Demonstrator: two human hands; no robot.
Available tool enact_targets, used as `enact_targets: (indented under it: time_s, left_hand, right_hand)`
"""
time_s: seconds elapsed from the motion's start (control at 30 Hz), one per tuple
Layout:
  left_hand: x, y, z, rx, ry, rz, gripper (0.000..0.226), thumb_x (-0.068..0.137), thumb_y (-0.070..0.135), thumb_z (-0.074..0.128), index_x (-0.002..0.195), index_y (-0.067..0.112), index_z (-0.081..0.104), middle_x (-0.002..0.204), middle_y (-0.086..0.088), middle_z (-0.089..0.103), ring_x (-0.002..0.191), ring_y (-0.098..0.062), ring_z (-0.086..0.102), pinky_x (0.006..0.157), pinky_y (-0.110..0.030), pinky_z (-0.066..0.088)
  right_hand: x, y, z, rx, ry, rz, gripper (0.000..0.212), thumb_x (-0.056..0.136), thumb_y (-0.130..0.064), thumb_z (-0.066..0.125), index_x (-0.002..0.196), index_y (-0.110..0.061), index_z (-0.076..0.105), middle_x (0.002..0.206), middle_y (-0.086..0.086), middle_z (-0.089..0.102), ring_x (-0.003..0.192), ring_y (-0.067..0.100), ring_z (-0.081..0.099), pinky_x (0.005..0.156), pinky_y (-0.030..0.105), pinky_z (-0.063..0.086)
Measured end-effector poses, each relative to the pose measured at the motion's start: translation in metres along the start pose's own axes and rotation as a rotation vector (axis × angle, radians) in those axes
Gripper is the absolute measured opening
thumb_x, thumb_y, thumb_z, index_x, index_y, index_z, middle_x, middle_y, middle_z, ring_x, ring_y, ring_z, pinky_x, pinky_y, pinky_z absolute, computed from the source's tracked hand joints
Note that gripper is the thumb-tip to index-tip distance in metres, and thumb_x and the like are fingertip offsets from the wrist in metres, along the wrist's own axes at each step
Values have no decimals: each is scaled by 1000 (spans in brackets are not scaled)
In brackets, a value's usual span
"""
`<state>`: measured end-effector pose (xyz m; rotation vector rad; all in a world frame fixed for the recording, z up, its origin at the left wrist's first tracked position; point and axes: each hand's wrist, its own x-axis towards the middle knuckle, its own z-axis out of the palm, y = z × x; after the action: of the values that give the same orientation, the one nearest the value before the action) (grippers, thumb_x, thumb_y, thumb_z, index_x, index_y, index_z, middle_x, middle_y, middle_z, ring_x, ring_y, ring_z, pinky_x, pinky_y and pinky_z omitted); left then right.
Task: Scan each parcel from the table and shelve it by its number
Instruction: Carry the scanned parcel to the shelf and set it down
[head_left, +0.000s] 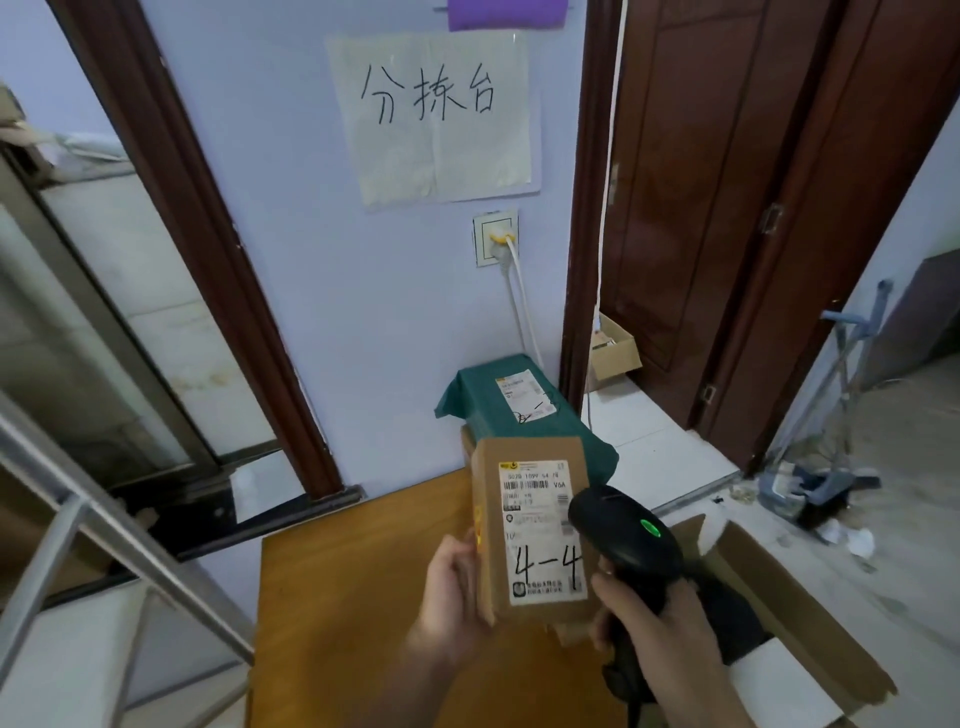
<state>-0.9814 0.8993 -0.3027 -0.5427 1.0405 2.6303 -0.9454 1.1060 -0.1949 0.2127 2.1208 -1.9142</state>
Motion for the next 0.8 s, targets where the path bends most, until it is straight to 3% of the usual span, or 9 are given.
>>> enact_targets:
  time_s: [0.1,0.17,0.23,0.3,0.43,0.5,0.57,0.67,0.8]
  left_hand:
    - [-5,5,0,182,119,166,53,107,31,28,145,4,52,127,-30,69,119,-47,67,84,-50,60]
    - [-16,13,0,343,151,295,53,110,51,30,138,16,57,119,-19,76,113,-36,73,91,-50,58]
    - [-26,23,-6,517,185,379,70,98,77,38,141,24,53,126,-10,75,118,-29,72,101,-56,56]
    - [-34,33,-16,631,130,372,90,85,85,54,151,25,44,136,-7,70,127,-29,67,108,-59,51]
    - [-50,60,-30,689,-34,211,86,80,62,79,150,31,41,133,-2,73,122,-25,70,107,-51,53]
    - [-53,73,-40,683,-46,177,97,72,52,90,151,29,39,130,-2,74,118,-25,72,106,-52,54]
    - [-54,85,-51,647,-15,195,104,71,42,96,155,25,36,132,-5,73,119,-28,71,107,-55,54]
    - [-54,106,-65,579,43,249,110,65,29,101,155,24,37,132,-8,72,120,-31,71,101,-52,58]
    - [-55,127,-69,607,84,308,119,54,27,105,154,30,40,125,1,75,118,-25,72,100,-52,59]
  right_hand:
    - [-3,-3,15,-42,-53,-35,9,90,-15,68,96,-9,64,56,9,65,54,20,64,65,30,50]
    - [-3,-2,24,-72,-55,-56,10,91,-16,68,97,-8,64,57,10,66,56,22,65,66,33,53]
    - [-3,-3,35,-113,-59,-80,11,92,-18,67,97,-9,64,58,11,67,56,23,65,68,36,56]
    - [-4,-5,46,-141,-45,-109,8,92,-18,68,96,-12,63,58,11,67,54,22,65,65,36,57]
    - [-5,-9,72,-242,-28,-170,8,92,-19,68,97,-17,62,59,7,68,50,16,65,57,31,57]
    - [-6,-14,84,-303,-51,-188,12,92,-23,67,102,-19,61,62,4,68,48,11,64,52,26,55]
    - [-11,-21,95,-317,-38,-212,19,92,-23,68,107,-25,56,68,0,68,48,10,65,47,18,51]
    - [-22,-30,109,-353,-9,-251,18,92,-26,68,104,-26,55,71,3,68,52,12,68,52,21,54]
    - [-35,-37,124,-411,-6,-307,13,93,-25,66,100,-24,55,68,3,67,55,11,68,51,17,52]
